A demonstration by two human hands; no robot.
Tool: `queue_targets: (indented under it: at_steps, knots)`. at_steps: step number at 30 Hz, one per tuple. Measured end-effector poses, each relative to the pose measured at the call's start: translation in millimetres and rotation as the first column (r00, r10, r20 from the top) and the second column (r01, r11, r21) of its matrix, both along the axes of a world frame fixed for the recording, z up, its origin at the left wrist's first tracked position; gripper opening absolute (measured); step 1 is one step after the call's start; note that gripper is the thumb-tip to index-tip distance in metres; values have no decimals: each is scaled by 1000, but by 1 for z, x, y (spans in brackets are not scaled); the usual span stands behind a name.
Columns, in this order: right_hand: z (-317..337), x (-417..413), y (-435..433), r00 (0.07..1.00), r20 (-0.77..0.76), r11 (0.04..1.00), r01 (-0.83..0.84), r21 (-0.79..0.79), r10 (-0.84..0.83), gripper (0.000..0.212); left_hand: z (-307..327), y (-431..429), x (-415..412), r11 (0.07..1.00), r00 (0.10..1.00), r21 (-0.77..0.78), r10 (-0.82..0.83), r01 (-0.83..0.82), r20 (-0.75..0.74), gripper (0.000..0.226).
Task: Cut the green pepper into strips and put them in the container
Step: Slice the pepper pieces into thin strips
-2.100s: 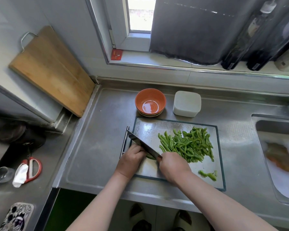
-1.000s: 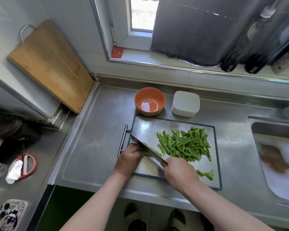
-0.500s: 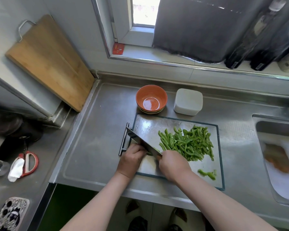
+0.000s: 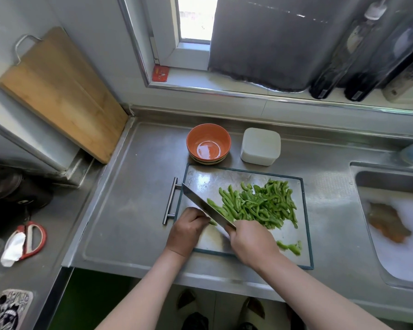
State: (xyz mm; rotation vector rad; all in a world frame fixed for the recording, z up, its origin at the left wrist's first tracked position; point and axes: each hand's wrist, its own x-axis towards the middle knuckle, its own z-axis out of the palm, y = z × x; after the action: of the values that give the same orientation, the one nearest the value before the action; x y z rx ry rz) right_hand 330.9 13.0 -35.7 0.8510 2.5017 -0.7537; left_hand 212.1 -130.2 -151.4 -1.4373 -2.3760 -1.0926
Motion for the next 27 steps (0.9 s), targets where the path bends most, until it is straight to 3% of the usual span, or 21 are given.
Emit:
queue_targets:
  at_steps: [12,17,27]
  knots:
    - [-5,9,-3,999,32,1000,2,26,-3,30,-5,1,0,998,999,48,37,-38,10,14]
    - [-7,1,0,998,61,999,-15,31,13,25,-8,-1,-1,999,999,26,19,-20,29,5]
    - [-15,-8,4,991,132,1000,-12,-4,12,23,-8,-2,-2,1000,997,0,12,-12,77,10]
